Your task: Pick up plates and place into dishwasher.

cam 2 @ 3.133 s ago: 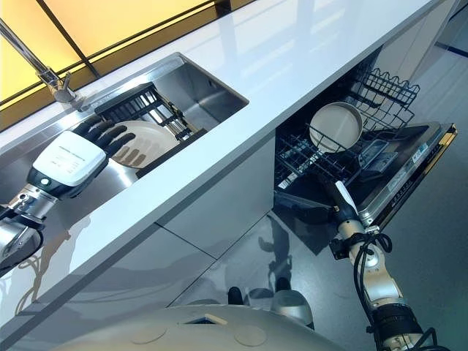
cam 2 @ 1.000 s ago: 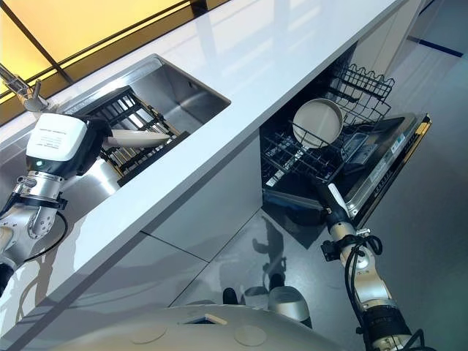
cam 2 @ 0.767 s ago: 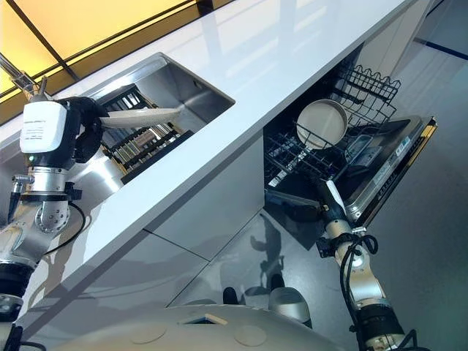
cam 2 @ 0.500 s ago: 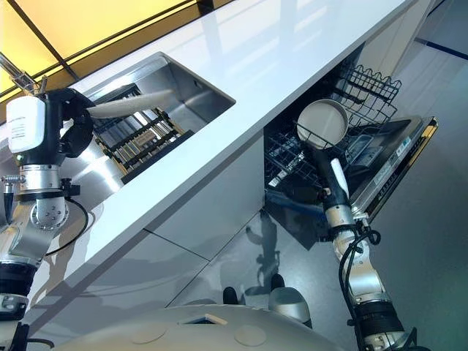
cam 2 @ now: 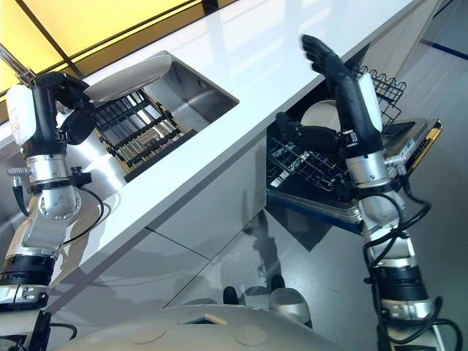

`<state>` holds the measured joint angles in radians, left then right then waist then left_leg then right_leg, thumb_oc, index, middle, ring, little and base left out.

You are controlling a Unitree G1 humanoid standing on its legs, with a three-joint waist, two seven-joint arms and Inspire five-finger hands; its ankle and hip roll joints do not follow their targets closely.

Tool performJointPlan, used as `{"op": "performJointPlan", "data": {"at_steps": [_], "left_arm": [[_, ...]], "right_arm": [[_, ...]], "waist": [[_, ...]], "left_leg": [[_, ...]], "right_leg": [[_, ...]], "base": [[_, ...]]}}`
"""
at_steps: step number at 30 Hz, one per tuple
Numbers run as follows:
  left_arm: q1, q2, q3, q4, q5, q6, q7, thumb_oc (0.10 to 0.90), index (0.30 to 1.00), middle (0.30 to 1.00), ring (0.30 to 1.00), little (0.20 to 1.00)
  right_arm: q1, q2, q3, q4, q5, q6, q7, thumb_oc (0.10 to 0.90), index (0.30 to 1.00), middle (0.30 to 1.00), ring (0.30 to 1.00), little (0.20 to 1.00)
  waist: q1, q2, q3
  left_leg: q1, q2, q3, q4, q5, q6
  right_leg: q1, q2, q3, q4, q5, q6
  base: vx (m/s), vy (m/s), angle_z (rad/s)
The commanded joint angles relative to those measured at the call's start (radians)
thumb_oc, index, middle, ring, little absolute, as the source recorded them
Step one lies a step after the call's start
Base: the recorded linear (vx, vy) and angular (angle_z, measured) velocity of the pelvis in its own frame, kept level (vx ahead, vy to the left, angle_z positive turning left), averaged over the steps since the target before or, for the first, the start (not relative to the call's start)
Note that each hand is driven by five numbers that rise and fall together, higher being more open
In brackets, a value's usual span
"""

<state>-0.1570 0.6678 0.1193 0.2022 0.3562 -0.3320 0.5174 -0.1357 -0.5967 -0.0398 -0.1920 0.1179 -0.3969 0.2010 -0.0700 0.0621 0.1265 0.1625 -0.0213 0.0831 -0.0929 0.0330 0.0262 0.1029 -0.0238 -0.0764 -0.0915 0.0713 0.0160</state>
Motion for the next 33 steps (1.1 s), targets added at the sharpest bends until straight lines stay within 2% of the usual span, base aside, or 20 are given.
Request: {"op": "performJointPlan", "data": {"at_steps": [1,8,13,21,24,26,27,31,33], "left_arm": [[-0.218,0.096,0.027,-0.09,-0.098,-0.098,-0.013,0.1,0.3,0.3,0.3,0.2],[-0.295,0.101,-0.067,-0.146,-0.127,-0.128,-0.118,0.1,0.3,0.3,0.3,0.2],[-0.338,0.113,-0.143,-0.165,-0.119,-0.147,-0.159,0.1,0.3,0.3,0.3,0.2],[-0.335,0.098,-0.174,-0.192,-0.078,-0.15,-0.195,0.1,0.3,0.3,0.3,0.2],[-0.334,0.098,-0.184,-0.18,-0.058,-0.156,-0.181,0.1,0.3,0.3,0.3,0.2],[-0.323,0.102,-0.175,-0.182,-0.059,-0.159,-0.176,0.1,0.3,0.3,0.3,0.2],[-0.317,0.105,-0.169,-0.19,-0.057,-0.155,-0.174,0.1,0.3,0.3,0.3,0.2],[-0.291,0.113,-0.146,-0.198,-0.06,-0.159,-0.164,0.1,0.3,0.3,0.3,0.2],[-0.286,0.12,-0.143,-0.198,-0.067,-0.16,-0.157,0.1,0.3,0.3,0.3,0.2]], "right_arm": [[-0.19,-0.042,-0.005,-0.071,0.141,0.009,0.13,0.8,0.9,0.9,0.9,0.9],[-0.327,-0.106,0.092,-0.025,0.063,0.054,0.198,0.8,0.9,0.9,0.9,0.9],[-0.42,-0.148,0.142,0.033,-0.012,0.039,0.077,0.8,0.9,0.9,0.9,0.9],[-0.424,-0.14,0.117,0.05,-0.094,0.04,-0.09,0.8,0.9,0.9,0.9,0.9],[-0.4,-0.129,0.096,0.083,-0.16,0.121,-0.231,0.8,0.9,0.9,0.9,0.9],[-0.371,-0.123,0.072,0.112,-0.219,0.189,-0.265,0.8,0.9,0.9,0.9,0.9],[-0.355,-0.125,0.064,0.122,-0.217,0.231,-0.23,0.8,0.9,0.9,0.9,0.9],[-0.302,-0.144,0.058,0.16,-0.221,0.311,-0.17,0.8,0.9,0.9,0.9,0.9],[-0.293,-0.164,0.066,0.194,-0.213,0.285,-0.182,0.8,0.9,0.9,0.9,0.9]], "waist": [[0.019,-0.038,-0.091],[0.039,-0.061,-0.105],[0.048,-0.07,-0.11],[0.051,-0.072,-0.113],[0.049,-0.071,-0.112],[0.047,-0.069,-0.109],[0.045,-0.068,-0.108],[0.039,-0.071,-0.107],[0.038,-0.073,-0.108]], "left_leg": [[-0.007,-0.057,-0.028,0.006,-0.082,0.032],[-0.003,-0.054,-0.04,0.006,-0.083,0.031],[0.0,-0.051,-0.049,0.006,-0.085,0.029],[-0.001,-0.05,-0.051,0.006,-0.088,0.031],[-0.001,-0.051,-0.052,0.006,-0.089,0.032],[-0.001,-0.051,-0.051,0.006,-0.09,0.033],[-0.002,-0.05,-0.05,0.006,-0.09,0.033],[-0.004,-0.049,-0.046,0.006,-0.088,0.03],[-0.007,-0.047,-0.045,0.006,-0.085,0.029]], "right_leg": [[-0.004,0.031,-0.043,0.11,-0.149,0.025],[0.008,0.034,-0.05,0.104,-0.148,0.025],[0.02,0.038,-0.051,0.093,-0.143,0.024],[0.024,0.043,-0.047,0.08,-0.138,0.026],[0.024,0.045,-0.043,0.08,-0.137,0.026],[0.023,0.046,-0.041,0.082,-0.139,0.026],[0.022,0.047,-0.04,0.082,-0.14,0.026],[0.019,0.045,-0.039,0.083,-0.135,0.027],[0.017,0.044,-0.041,0.084,-0.13,0.028]], "base": [[0.01,-0.071,0.07],[0.01,-0.054,0.05],[0.01,-0.031,0.02],[0.0,-0.01,0.02],[0.0,0.0,0.0],[0.0,0.0,0.0],[-0.02,0.008,0.03],[0.0,0.002,0.01],[0.0,0.0,0.0]]}}
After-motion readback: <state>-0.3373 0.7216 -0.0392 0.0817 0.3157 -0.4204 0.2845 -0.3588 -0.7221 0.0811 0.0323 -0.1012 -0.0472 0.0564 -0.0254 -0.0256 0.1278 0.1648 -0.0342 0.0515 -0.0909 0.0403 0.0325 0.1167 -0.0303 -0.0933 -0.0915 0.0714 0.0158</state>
